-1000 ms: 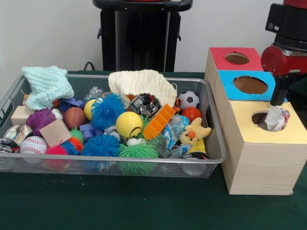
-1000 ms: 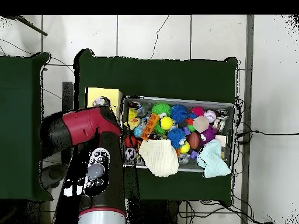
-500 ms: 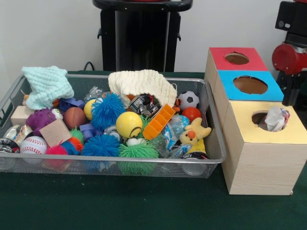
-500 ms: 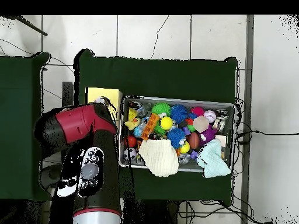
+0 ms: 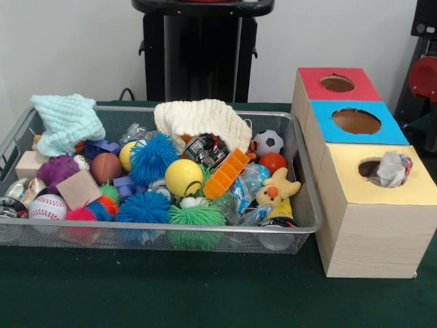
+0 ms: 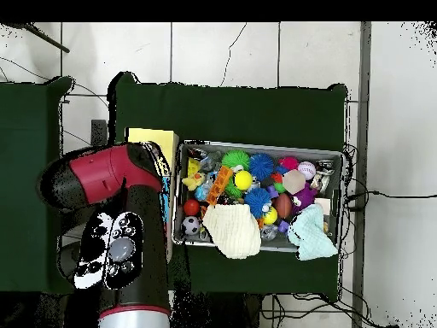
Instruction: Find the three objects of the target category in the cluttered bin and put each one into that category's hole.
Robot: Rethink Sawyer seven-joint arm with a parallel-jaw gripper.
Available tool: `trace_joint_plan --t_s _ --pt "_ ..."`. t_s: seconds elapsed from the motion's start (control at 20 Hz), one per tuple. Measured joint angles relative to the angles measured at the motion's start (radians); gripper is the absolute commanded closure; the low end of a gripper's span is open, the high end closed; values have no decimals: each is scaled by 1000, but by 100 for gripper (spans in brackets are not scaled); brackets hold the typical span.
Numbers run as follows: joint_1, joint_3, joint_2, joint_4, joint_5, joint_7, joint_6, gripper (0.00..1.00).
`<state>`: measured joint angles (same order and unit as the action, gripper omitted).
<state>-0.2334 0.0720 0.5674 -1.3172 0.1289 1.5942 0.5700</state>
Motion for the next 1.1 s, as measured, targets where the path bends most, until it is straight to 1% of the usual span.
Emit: trace_joint_plan --t_s 0.55,1.1 --pt "4 -1 -19 40 0 0 0 100" --pt "39 -10 -22 42 2 0 0 100"
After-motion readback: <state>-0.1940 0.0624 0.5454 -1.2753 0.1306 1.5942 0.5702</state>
